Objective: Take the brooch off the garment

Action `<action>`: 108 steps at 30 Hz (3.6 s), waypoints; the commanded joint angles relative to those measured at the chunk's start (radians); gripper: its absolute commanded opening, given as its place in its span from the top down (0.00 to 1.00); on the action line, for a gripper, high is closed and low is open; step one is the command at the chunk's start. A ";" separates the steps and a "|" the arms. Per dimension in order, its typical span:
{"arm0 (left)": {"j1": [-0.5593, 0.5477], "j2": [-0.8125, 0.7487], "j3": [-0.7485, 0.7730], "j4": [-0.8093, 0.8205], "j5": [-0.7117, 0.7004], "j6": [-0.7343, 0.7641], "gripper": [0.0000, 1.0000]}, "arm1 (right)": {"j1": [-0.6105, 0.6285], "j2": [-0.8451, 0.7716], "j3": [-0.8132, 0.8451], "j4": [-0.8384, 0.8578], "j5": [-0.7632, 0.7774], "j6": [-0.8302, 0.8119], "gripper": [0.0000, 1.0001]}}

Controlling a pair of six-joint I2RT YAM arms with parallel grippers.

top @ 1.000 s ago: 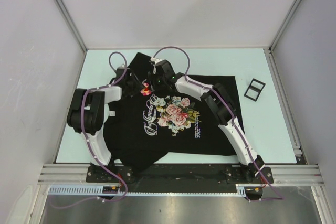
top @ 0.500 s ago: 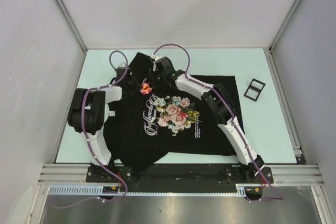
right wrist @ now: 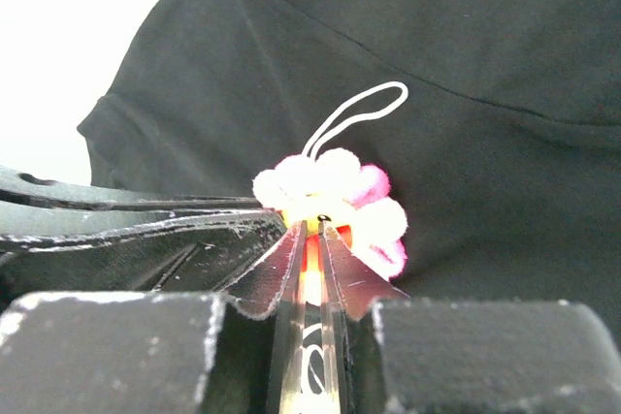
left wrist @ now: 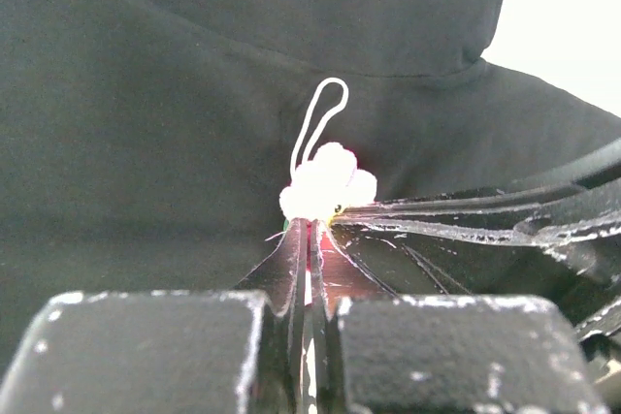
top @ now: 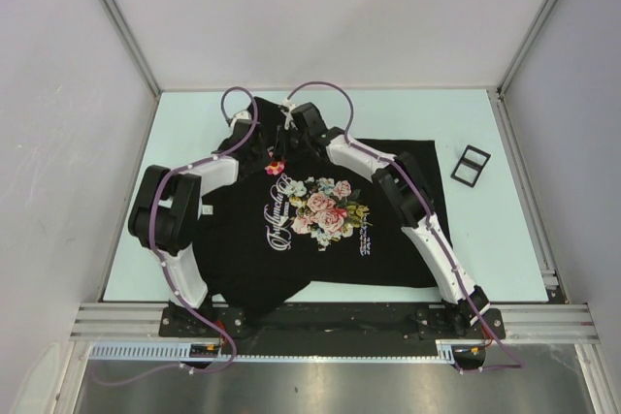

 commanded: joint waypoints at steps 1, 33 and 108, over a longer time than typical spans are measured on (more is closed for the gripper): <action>-0.057 -0.055 0.039 0.026 0.063 0.005 1.00 | 0.005 0.040 0.031 0.082 -0.153 0.059 0.86; -0.120 0.028 0.249 -0.160 -0.101 0.278 1.00 | -0.090 -0.234 -0.351 0.226 -0.080 -0.079 0.56; 0.121 -0.018 -0.191 0.236 0.227 -0.270 0.87 | -0.109 -0.053 -0.092 0.211 -0.181 -0.031 0.55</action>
